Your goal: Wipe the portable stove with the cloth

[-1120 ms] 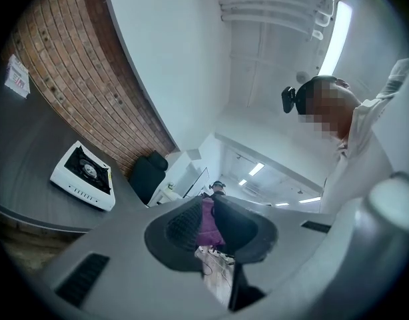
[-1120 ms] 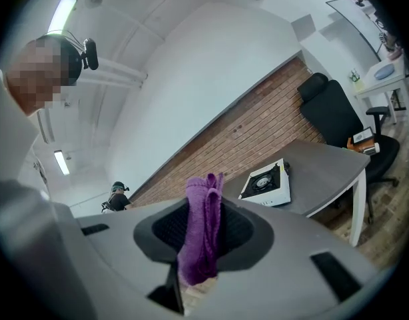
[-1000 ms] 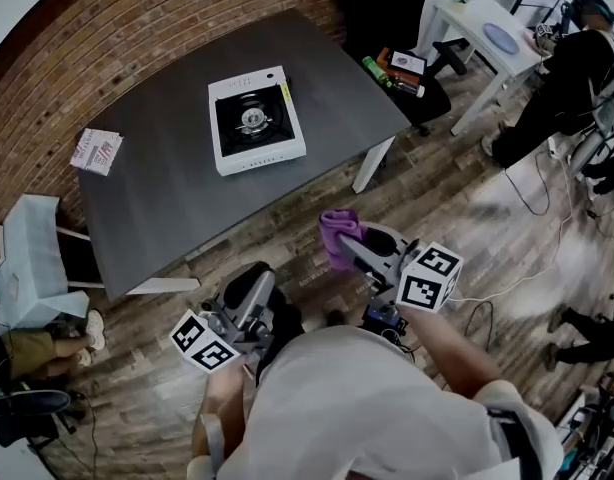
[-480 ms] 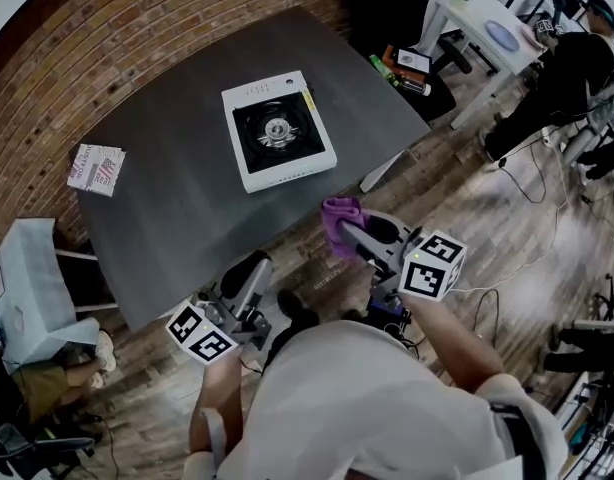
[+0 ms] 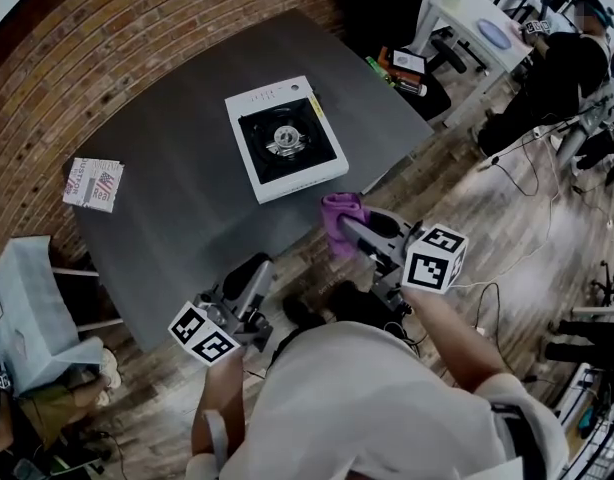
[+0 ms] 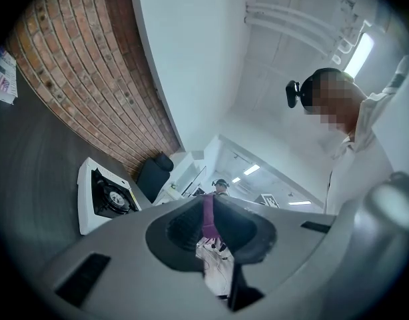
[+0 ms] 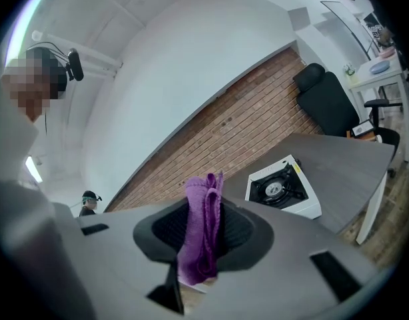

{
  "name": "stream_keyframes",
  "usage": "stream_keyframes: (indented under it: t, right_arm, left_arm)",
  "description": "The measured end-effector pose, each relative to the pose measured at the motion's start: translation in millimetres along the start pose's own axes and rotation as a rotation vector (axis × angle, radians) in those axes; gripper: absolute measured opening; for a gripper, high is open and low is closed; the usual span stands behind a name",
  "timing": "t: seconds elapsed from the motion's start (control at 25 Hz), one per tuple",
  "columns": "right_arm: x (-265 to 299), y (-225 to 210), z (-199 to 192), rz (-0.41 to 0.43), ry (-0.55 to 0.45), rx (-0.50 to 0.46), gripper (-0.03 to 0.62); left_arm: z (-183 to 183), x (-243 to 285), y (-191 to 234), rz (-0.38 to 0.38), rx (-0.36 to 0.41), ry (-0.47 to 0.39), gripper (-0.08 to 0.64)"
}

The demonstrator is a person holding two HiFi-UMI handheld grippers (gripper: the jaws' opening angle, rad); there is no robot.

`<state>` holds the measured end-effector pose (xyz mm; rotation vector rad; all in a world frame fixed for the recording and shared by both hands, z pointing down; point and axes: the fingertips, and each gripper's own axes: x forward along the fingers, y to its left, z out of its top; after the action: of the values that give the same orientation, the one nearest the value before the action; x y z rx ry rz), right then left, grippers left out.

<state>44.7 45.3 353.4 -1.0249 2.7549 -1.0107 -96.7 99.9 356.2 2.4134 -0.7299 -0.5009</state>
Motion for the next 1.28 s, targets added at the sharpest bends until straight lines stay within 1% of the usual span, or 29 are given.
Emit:
stream_keyframes:
  t: [0.24, 0.44, 0.64, 0.84, 1.04, 1.28]
  right_arm:
    - [16.5, -15.5, 8.1, 0.002, 0.024, -0.028, 0.103]
    - [39.3, -38.8, 24.8, 0.041, 0.041, -0.016, 0.103]
    - [64.3, -69.5, 52.9, 0.063, 0.076, -0.011, 0.103]
    - [86.5, -102.8, 78.3, 0.107, 0.15, 0.009, 0.103]
    - [113.9, -143.5, 100.5, 0.12, 0.211, -0.006, 0.106]
    - [146.5, -183.0, 109.5, 0.12, 0.281, -0.01, 0.107]
  left_arm:
    - [3.1, 7.5, 13.8, 0.023, 0.006, -0.001, 0.054]
    - [12.1, 19.5, 35.4, 0.085, 0.022, -0.028, 0.052]
    - [22.0, 50.3, 57.3, 0.127, 0.024, -0.035, 0.052]
    - [27.8, 88.4, 84.4, 0.17, 0.034, -0.037, 0.052]
    - [32.5, 119.4, 113.4, 0.23, 0.037, -0.04, 0.052]
    - [33.1, 137.5, 147.5, 0.334, 0.035, -0.052, 0.048]
